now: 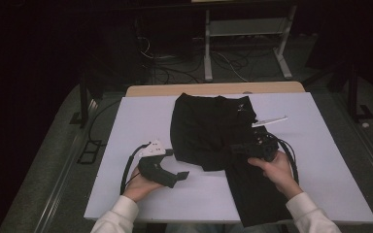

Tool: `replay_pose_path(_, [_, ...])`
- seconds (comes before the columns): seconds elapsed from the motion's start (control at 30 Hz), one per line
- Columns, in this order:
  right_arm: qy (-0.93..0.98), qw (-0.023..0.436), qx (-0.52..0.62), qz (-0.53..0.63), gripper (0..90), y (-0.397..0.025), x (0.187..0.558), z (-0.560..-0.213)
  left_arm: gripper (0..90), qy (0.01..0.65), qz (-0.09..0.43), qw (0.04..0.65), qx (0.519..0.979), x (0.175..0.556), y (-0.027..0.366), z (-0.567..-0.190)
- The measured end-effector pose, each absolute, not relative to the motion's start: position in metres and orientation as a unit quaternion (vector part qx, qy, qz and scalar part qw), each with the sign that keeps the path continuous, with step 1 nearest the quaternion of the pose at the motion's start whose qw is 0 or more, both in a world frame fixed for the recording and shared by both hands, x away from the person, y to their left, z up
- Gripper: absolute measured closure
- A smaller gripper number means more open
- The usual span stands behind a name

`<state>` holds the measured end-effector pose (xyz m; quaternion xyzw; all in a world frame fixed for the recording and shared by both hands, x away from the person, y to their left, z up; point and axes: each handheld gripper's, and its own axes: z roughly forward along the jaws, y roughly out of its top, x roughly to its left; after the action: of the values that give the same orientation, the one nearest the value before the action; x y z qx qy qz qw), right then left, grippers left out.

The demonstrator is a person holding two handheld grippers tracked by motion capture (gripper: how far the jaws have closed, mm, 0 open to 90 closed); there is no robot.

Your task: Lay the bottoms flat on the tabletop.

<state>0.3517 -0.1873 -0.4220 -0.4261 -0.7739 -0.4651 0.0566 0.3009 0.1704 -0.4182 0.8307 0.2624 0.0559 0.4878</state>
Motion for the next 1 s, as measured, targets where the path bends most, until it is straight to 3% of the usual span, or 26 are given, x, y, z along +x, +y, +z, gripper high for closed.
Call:
replay_pose_path(0.33, [-0.733,0.061,-0.481,-0.477,88.2,-0.208,0.374,-0.438,6.9,0.225,0.047,0.484,0.844,0.314,0.133,-0.417])
replay_pose_path(0.77, [-0.716,0.066,-0.497,-0.486,88.2,-0.218,0.378,-0.441,24.1,0.178,0.094,0.447,0.872,0.329,0.073,-0.437])
replay_pose_path(0.9, [-0.711,0.075,-0.492,-0.496,88.2,-0.221,0.376,-0.439,39.0,0.181,0.128,0.403,0.888,0.334,0.061,-0.449])
replay_pose_path(1.0, [-0.707,0.078,-0.49,-0.503,88.2,-0.222,0.375,-0.437,57.2,0.188,0.152,0.377,0.894,0.337,0.059,-0.452])
